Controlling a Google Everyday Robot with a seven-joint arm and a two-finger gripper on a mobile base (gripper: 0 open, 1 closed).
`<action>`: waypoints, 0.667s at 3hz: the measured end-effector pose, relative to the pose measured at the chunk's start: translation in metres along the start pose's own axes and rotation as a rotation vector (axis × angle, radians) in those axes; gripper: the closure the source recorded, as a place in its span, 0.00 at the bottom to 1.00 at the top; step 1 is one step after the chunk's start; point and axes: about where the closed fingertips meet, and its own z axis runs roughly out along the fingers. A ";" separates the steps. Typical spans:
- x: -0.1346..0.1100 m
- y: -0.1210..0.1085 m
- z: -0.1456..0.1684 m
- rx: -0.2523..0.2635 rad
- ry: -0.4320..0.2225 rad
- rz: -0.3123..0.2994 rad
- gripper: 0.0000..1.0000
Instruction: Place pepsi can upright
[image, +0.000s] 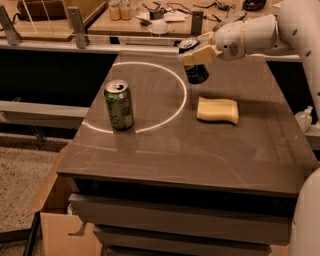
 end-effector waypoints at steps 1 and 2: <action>0.016 -0.002 0.001 0.043 -0.014 0.048 1.00; 0.036 -0.001 0.008 0.062 -0.029 0.113 1.00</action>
Offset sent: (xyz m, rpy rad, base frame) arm -0.0012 -0.0121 -0.0518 0.0790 0.1027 -0.1368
